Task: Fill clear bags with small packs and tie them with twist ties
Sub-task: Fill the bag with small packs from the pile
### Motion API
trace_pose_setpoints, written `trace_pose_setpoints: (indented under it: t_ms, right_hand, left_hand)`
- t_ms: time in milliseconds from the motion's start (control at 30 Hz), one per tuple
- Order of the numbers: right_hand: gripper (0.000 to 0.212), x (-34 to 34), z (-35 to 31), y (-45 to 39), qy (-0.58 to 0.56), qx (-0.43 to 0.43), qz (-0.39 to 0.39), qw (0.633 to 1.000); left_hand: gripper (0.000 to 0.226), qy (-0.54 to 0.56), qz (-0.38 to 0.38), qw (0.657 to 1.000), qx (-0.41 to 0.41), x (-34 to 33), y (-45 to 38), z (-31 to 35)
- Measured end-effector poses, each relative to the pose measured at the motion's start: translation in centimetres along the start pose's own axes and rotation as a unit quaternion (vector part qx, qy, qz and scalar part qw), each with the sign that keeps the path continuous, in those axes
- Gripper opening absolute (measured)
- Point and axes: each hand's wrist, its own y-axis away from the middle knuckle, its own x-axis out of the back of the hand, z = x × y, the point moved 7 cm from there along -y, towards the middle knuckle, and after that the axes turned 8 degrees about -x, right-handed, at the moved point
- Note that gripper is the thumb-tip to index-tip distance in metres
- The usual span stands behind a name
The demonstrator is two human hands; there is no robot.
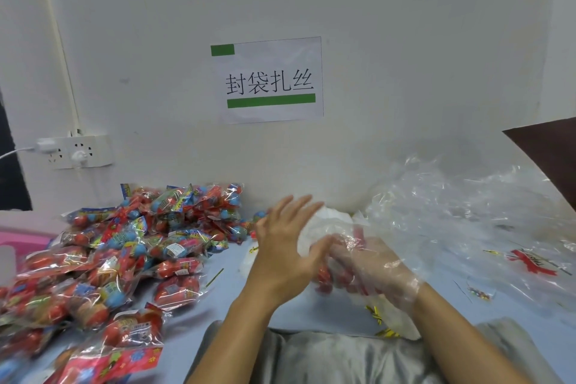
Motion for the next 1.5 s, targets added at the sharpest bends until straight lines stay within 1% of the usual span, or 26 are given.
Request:
trace_pose_setpoints:
  t_ms: [33,67,100,167,233,267,300,333,367,400,500,567,600,667,700,767,833,900,1033,1133,1167,1267,1333,1400,1433,1500]
  right_hand:
    - [0.042,0.1,-0.1,0.1,0.034,-0.007,0.018,0.999]
    - [0.044,0.3,-0.1,-0.1,0.051,-0.014,0.029,0.998]
    - [0.046,0.3,0.0,0.0,0.063,-0.027,0.043,0.997]
    - [0.044,0.0,0.5,0.0,0.078,-0.049,0.043,0.995]
    - [0.036,-0.5,1.0,0.3,0.041,-0.077,0.016,0.996]
    - [0.040,-0.6,1.2,0.3,0.048,-0.085,0.006,0.995]
    - [0.042,-0.5,1.2,0.1,0.067,-0.086,0.017,0.994]
    - [0.040,-0.3,1.1,-0.2,0.099,-0.083,0.031,0.991]
    - [0.036,-0.2,1.0,-0.2,0.129,-0.080,0.047,0.987]
    - [0.034,-0.2,0.8,-0.2,0.134,-0.078,0.054,0.986]
    - [0.038,0.3,0.5,-0.2,0.121,-0.064,0.075,0.988]
    - [0.043,0.4,0.1,0.2,0.083,-0.057,0.070,0.992]
    - [0.041,0.2,-0.4,0.5,0.062,-0.051,0.057,0.995]
    - [0.037,-0.1,-1.3,0.8,0.063,-0.037,0.042,0.996]
    - [0.038,0.0,-1.6,0.9,0.083,-0.034,0.053,0.995]
    - [0.043,0.3,-1.9,0.8,0.162,-0.029,0.087,0.982]
    - [0.045,0.5,-2.2,0.8,0.257,-0.019,0.121,0.959]
    - [0.048,0.5,-2.4,0.8,0.308,-0.005,0.150,0.939]
    - [0.051,0.3,-3.2,1.0,0.338,0.044,0.208,0.917]
    - [0.050,0.1,-3.5,1.1,0.316,0.070,0.191,0.927]
    - [0.047,0.1,-3.8,1.3,0.321,0.081,0.187,0.925]
    - [0.041,-0.1,-5.6,2.8,0.360,0.148,0.203,0.899]
    - [0.040,0.0,-7.0,3.8,0.325,0.215,0.218,0.895]
    - [0.039,0.4,-8.3,4.9,0.256,0.299,0.242,0.887]
    - [0.038,0.8,-8.7,5.6,0.217,0.344,0.259,0.876]
    - [0.028,2.2,-9.6,7.2,0.144,0.423,0.311,0.839]
  left_hand:
    - [0.038,-0.013,-0.021,1.000,-0.005,-0.7,0.1,0.1]
    - [0.027,-0.014,-0.026,1.000,-0.002,-1.0,0.2,0.0]
    - [0.017,-0.004,-0.021,1.000,0.011,-1.1,0.3,-0.2]
    - [0.009,0.038,0.013,0.999,0.036,-0.7,0.3,-0.6]
    - [0.007,0.090,0.076,0.992,0.043,0.3,0.1,-0.5]
    - [0.007,0.109,0.111,0.987,0.043,1.0,0.0,-0.2]
    - [0.007,0.120,0.137,0.982,0.042,1.5,0.0,0.0]
    - [0.007,0.127,0.153,0.979,0.042,1.8,-0.1,0.2]
    - [0.008,0.130,0.160,0.977,0.045,1.9,-0.1,0.3]
    - [0.008,0.133,0.162,0.976,0.053,1.9,0.0,0.2]
    - [0.008,0.134,0.161,0.975,0.078,1.7,0.2,-0.6]
    - [0.008,0.124,0.176,0.973,0.088,2.0,0.4,-0.9]
    - [0.009,0.118,0.181,0.972,0.095,2.1,0.5,-1.2]
    - [0.009,0.113,0.184,0.971,0.106,2.2,0.6,-1.6]
    - [0.010,0.111,0.183,0.970,0.112,2.2,0.6,-1.8]
    - [0.010,0.103,0.188,0.970,0.115,2.2,0.7,-2.0]
    - [0.010,0.092,0.193,0.971,0.104,2.3,0.6,-1.8]
    - [0.009,0.075,0.187,0.976,0.084,2.3,0.5,-1.3]
    - [0.010,0.060,0.177,0.979,0.075,2.1,0.5,-1.3]
    - [0.011,0.051,0.195,0.976,0.084,2.3,0.6,-1.8]
    - [0.011,0.050,0.201,0.975,0.087,2.4,0.7,-2.0]
    - [0.013,0.045,0.207,0.972,0.102,2.5,0.9,-2.3]
    - [0.014,0.039,0.215,0.969,0.113,2.6,1.1,-2.6]
    - [0.014,0.035,0.228,0.965,0.123,2.8,1.2,-2.9]
    - [0.014,0.033,0.234,0.963,0.129,3.0,1.3,-3.1]
    - [0.014,0.030,0.242,0.959,0.142,3.2,1.4,-3.5]
